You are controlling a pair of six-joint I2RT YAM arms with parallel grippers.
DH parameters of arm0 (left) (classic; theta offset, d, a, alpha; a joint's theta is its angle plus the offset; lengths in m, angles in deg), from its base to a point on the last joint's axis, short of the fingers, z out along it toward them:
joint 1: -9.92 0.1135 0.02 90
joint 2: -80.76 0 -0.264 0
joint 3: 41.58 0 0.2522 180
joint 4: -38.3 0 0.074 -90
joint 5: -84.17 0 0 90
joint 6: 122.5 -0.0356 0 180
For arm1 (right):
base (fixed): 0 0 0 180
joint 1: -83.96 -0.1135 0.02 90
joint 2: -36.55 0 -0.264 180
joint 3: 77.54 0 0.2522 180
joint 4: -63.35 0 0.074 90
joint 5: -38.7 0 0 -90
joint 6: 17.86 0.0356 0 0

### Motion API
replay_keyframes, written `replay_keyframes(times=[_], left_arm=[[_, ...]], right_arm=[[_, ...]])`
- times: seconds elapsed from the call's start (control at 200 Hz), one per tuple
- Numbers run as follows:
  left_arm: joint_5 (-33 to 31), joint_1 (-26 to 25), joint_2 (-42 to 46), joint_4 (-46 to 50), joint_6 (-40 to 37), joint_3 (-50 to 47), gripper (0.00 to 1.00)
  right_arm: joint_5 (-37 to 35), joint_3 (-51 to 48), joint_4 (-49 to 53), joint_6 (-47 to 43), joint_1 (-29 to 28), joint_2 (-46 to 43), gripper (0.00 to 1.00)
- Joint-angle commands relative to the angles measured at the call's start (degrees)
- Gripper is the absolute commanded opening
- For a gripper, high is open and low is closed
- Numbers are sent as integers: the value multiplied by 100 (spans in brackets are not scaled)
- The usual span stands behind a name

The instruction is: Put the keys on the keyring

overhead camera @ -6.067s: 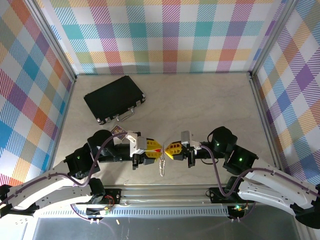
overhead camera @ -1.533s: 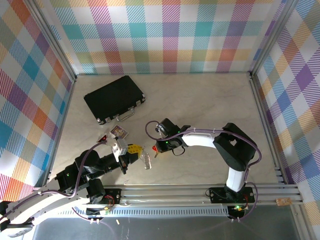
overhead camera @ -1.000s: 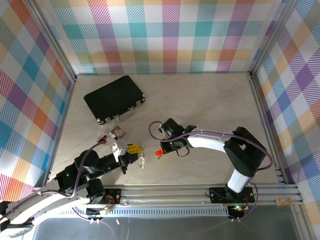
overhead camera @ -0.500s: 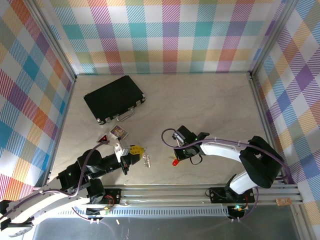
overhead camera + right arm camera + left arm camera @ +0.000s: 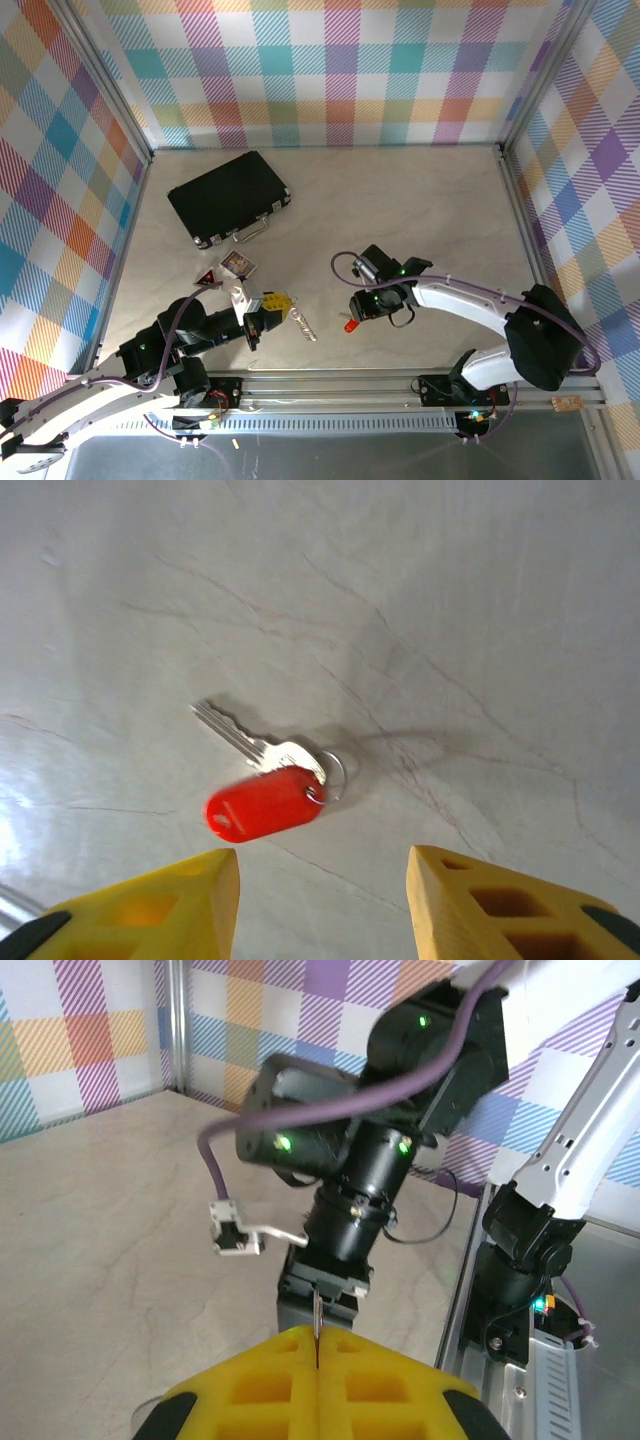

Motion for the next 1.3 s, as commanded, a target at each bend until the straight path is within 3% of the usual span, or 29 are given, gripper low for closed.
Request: replay_keyframes(times=[0.0, 0.345, 0.56, 1.295], left_arm=[[137, -46, 103, -321, 55, -45, 0], [244, -49, 135, -395, 67, -45, 0], [289, -45, 90, -442, 74, -63, 0], [315, -44, -15, -475, 56, -73, 0]], right_arm=[[516, 400, 739, -432, 347, 36, 50], [2001, 648, 565, -820, 1192, 1074, 48], [2450, 810, 670, -1065, 1244, 1703, 45], [2711, 930, 780, -1383, 1297, 2412, 31]])
